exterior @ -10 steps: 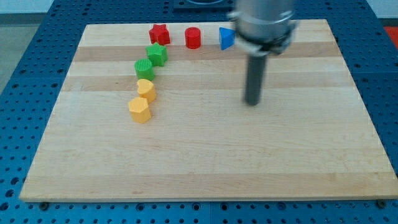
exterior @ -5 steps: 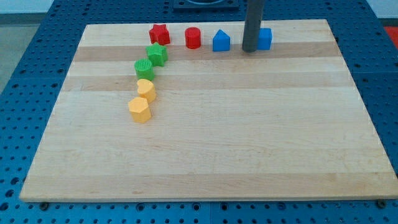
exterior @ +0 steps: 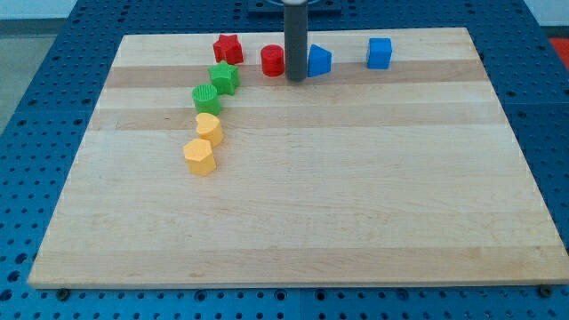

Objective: Move the triangle away from the center of the red circle and the blue cube

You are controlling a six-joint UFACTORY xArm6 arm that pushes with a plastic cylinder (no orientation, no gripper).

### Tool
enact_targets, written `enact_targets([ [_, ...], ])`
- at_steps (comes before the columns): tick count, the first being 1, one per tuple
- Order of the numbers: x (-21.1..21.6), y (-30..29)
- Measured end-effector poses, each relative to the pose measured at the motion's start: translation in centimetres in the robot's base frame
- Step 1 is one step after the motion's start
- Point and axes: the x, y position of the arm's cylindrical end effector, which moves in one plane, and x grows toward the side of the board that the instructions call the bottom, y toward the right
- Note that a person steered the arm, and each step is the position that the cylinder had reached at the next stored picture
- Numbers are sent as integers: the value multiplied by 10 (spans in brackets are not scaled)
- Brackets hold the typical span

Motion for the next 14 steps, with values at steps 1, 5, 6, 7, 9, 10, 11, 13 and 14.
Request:
enact_targets([
  [1,-18,31],
  [5,-86,40],
  [6,-102,9],
  [7,-132,26],
  [9,-77,47],
  [10,-7,9],
  [11,-33,4],
  [13,-39,25],
  [14,-59,37],
])
